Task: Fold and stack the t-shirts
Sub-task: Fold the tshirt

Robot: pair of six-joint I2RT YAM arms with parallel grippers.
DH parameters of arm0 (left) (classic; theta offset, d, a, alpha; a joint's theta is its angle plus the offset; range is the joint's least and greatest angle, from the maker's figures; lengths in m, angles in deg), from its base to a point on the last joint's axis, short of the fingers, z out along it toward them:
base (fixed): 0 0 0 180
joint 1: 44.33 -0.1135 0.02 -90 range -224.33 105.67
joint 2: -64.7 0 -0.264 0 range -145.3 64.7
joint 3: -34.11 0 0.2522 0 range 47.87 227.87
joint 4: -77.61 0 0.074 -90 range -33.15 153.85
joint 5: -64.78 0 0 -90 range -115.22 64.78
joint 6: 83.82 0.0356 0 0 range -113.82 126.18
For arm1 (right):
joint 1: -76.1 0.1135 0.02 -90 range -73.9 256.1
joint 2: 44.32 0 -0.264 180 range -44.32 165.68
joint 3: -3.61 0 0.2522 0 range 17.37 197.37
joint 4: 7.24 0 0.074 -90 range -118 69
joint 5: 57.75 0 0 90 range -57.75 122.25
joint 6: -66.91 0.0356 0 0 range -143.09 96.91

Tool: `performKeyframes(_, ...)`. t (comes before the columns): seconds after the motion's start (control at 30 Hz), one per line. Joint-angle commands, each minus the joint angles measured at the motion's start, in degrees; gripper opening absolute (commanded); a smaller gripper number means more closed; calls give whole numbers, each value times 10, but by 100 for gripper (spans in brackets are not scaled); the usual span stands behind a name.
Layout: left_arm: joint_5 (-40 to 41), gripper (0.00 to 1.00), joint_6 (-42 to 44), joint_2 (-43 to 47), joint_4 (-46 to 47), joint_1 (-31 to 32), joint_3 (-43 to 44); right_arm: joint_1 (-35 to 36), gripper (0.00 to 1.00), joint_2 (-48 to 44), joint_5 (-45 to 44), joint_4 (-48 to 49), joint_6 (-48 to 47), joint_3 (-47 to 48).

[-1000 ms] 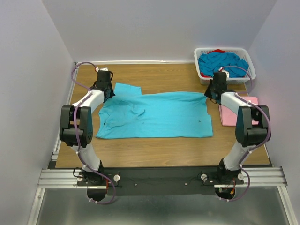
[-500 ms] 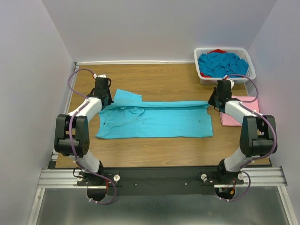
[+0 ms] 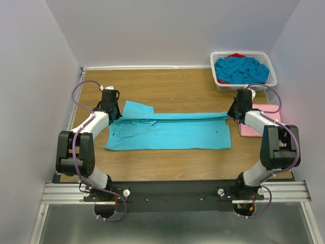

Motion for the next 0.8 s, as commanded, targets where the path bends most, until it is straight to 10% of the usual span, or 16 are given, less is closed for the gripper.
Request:
performKeyframes(0.0,37,0,-11,32,-5,-5,-4,-8,1,-19,-17,-7,-4,-8)
performKeyframes(0.77,26,6,-72,40,-47,-6,-64,-8,13,-36,64,-53,27,-53)
